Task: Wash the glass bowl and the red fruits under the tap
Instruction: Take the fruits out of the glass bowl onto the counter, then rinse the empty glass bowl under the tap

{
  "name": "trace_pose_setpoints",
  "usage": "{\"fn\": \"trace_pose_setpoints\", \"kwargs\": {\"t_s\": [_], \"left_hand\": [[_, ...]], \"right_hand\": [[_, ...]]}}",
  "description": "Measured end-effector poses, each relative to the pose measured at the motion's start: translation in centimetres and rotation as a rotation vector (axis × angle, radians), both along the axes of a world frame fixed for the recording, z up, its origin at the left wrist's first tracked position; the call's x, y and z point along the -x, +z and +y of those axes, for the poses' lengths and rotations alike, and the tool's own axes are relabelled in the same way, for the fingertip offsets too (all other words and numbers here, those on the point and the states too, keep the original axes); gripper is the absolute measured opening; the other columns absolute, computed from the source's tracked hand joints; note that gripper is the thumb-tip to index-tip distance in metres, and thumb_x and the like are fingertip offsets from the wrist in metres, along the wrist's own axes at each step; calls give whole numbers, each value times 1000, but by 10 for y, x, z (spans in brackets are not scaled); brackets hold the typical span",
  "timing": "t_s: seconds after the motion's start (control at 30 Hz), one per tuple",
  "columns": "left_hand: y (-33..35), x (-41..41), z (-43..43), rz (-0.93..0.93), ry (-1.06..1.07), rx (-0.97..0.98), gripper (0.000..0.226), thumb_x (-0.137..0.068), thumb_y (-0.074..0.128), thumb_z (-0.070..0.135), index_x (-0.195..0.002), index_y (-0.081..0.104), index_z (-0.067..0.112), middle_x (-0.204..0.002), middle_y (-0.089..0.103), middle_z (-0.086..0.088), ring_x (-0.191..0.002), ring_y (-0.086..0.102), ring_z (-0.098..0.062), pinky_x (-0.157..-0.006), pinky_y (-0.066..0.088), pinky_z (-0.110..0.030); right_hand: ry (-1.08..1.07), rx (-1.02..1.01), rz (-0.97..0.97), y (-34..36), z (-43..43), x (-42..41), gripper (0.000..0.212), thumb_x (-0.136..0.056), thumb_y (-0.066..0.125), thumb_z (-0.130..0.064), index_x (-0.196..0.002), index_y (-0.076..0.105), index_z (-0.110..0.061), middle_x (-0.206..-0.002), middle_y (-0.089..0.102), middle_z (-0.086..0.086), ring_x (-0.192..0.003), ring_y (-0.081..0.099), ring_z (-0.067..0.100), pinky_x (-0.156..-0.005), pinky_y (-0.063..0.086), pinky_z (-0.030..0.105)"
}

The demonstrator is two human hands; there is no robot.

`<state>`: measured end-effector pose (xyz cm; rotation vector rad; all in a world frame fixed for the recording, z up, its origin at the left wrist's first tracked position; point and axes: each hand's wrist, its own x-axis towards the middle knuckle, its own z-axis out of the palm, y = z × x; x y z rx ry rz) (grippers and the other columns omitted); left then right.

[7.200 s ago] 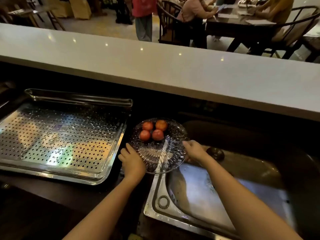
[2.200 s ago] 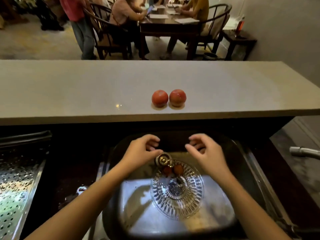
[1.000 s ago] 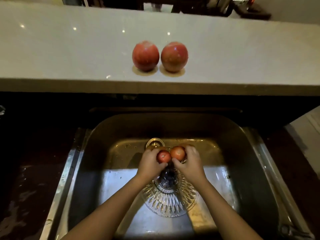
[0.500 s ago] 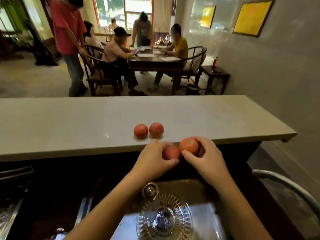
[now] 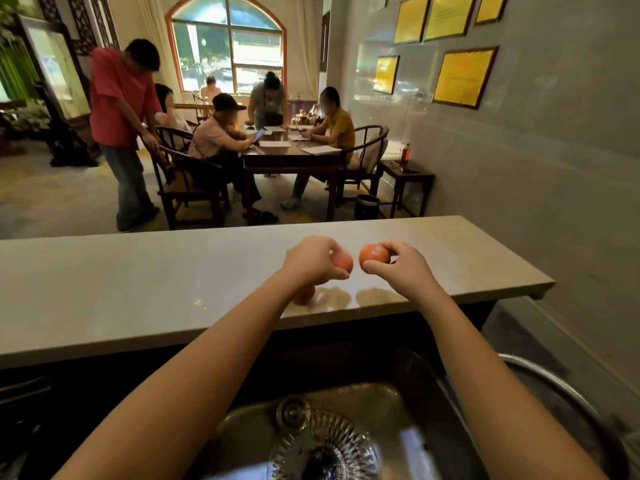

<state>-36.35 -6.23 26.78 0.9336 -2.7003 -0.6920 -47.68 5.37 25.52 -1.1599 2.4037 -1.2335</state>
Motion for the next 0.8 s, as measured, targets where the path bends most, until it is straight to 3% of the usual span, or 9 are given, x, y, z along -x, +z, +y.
{"fn": "trace_pose_setpoints", "kwargs": {"t_s": [0.13,0.33,0.57,0.7,0.8], "left_hand": [[-23,14,-12,-92,9,14,45,-76,69,41,-116,60,22,-111,64,-1,-101,53,-18,-87,41,-33],[-41,25,-21,-149,17,90,39,-77,65,49,-105,63,23,-100,65,1,-90,47,-16,-79,23,-35],[-46,27,-26,-211,27,166,40,-79,58,54,-101,62,20,-96,65,-2,-86,47,-17,-81,22,-38],[-38,20,-23,-273,8,224,52,-81,57,55,-119,55,20,-116,61,-6,-104,48,-23,-91,28,-42],[-26,1,-11,-216,2,285,61,-81,58,53,-133,43,24,-131,52,-6,-121,43,-27,-98,30,-44]], "right_hand": [[-33,-83,-45,-31,-13,7,41,-75,71,-25,-112,54,-18,-108,54,1,-90,50,14,-72,41,23],[-41,-144,-32,-50,-19,12,42,-77,70,-30,-113,54,-15,-112,57,5,-94,51,16,-80,43,28],[-9,-233,10,-44,-21,14,49,-80,67,-34,-122,49,-15,-121,55,7,-97,51,17,-83,43,28],[21,-274,-7,-33,-12,9,64,-82,66,-34,-136,39,-14,-136,47,9,-118,50,25,-94,43,33],[-6,-245,-12,-23,6,4,69,-81,68,-33,-139,35,-15,-139,43,9,-120,48,25,-95,42,35]]}}
